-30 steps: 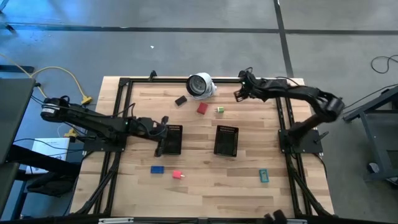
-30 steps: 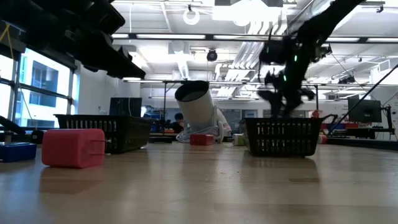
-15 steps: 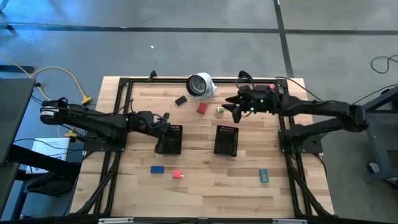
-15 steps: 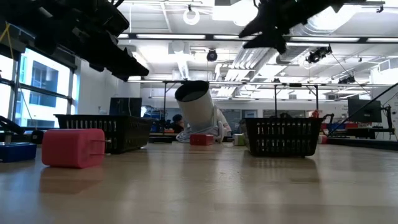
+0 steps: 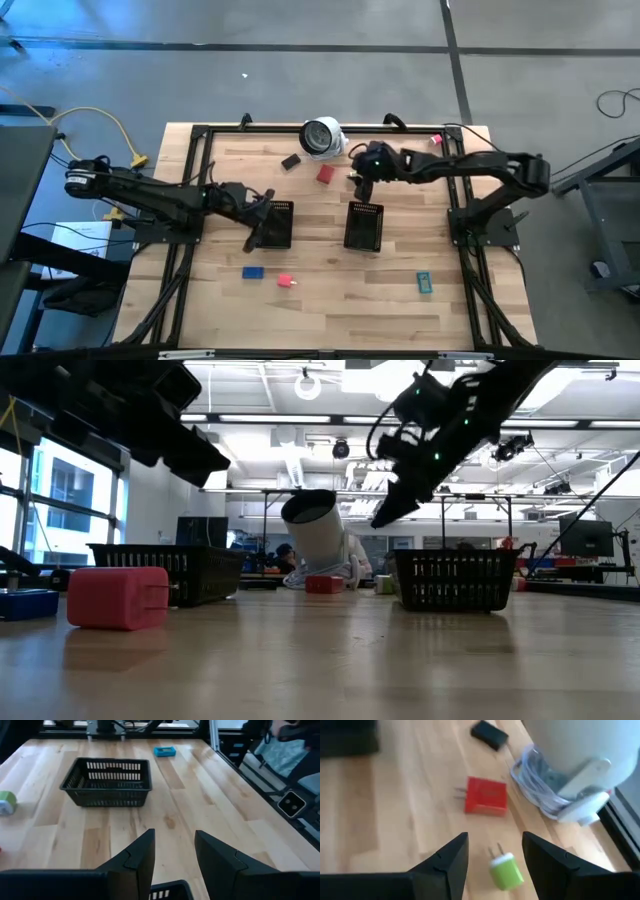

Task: Pick & Place Office items
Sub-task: Put the green charger adapter into the left black bin

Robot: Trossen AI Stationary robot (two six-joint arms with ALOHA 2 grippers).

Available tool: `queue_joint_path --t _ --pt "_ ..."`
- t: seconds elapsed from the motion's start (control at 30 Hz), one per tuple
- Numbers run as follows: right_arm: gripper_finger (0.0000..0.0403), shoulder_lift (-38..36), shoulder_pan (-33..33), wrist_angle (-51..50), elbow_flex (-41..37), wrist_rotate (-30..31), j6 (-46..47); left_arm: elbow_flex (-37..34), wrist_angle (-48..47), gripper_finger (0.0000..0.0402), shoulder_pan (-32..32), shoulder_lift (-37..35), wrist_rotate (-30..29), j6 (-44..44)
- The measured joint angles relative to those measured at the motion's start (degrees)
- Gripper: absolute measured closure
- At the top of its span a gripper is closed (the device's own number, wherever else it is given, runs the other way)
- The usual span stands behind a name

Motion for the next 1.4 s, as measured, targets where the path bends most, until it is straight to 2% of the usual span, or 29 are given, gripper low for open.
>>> queue_joint_path --t 0.4,0.73,1.1,1.4 --pt "0.0229 1.1 -3.0 -4.4 0.0 -3.1 -5.7 0.0 0.2 0.0267 -0.2 0.0 -1.0 -0.1" --pt "0.0229 4.2 -4.1 -1.4 0.0 -4.8 -5.3 0.0 0.2 0.0267 -0.2 0.0 -1.0 -0.6" --pt "0.0229 4.2 -5.6 -1.8 0.0 -7.8 -3.9 0.0 0.2 0.0267 -0.2 0.0 -0.9 -1.0" --pt "0.0229 4.2 -5.6 -2.4 0.0 -7.6 -3.7 0.0 0.1 0.0267 -0.2 0.0 -0.9 -1.1"
